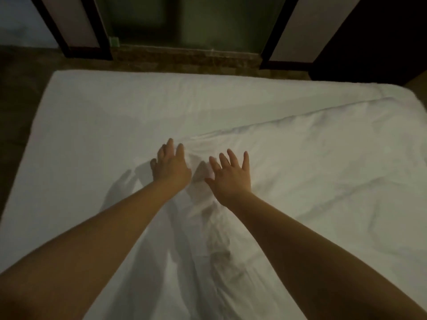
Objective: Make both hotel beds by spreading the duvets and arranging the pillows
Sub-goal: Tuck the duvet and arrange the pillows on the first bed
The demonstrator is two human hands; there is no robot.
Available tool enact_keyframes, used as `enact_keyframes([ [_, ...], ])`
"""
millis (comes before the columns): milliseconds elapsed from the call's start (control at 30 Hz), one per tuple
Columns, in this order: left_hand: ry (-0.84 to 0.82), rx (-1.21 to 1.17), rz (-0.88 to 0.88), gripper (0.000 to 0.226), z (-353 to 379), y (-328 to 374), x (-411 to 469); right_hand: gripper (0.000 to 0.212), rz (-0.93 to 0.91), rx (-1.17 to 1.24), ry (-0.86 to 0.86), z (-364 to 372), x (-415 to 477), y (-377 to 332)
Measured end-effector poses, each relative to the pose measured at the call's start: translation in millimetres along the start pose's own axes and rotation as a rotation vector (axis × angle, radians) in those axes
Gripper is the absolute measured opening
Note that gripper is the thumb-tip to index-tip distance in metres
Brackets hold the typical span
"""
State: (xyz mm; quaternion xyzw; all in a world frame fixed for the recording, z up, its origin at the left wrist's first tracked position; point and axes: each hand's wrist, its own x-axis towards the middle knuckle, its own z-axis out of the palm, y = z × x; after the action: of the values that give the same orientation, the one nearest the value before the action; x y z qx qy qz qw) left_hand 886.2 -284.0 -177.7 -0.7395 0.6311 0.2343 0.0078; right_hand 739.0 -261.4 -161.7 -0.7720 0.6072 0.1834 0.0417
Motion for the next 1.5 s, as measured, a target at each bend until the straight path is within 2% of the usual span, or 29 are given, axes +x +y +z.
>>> enact_keyframes([
  [133, 0.023, 0.068, 0.12, 0.068, -18, 39, -57, 0.062, 0.086, 0.045, 0.103, -31, -48, 15],
  [300, 0.164, 0.117, 0.312, 0.077, -21, 98, -143, 0.059, 0.249, 0.152, 0.29, -57, -148, 47],
  [367, 0.205, 0.093, 0.395, 0.083, -12, 125, -183, 0.058, 0.32, 0.156, 0.313, -55, -198, 66],
  [500, 0.162, 0.006, 0.467, 0.088, 11, 187, -271, 0.057, 0.485, 0.206, 0.333, -39, -297, 111],
  [733, 0.103, 0.059, 0.592, 0.088, 65, 280, -417, 0.058, 0.714, 0.311, 0.387, -5, -461, 188],
  [967, 0.141, 0.035, 0.655, 0.077, 145, 399, -566, 0.058, 0.718, 0.299, 0.431, 45, -624, 280],
  [1067, 0.115, 0.032, 0.693, 0.082, 164, 445, -619, 0.06, 0.772, 0.308, 0.421, 68, -689, 331],
  [1233, 0.124, 0.059, 0.702, 0.085, 177, 514, -661, 0.061, 0.824, 0.36, 0.368, 100, -748, 400],
  [1400, 0.135, 0.108, 0.757, 0.084, 203, 585, -665, 0.061, 0.834, 0.423, 0.369, 122, -754, 457],
  [1500, 0.114, 0.113, 0.777, 0.084, 218, 634, -651, 0.061, 0.847, 0.378, 0.357, 129, -749, 505],
])
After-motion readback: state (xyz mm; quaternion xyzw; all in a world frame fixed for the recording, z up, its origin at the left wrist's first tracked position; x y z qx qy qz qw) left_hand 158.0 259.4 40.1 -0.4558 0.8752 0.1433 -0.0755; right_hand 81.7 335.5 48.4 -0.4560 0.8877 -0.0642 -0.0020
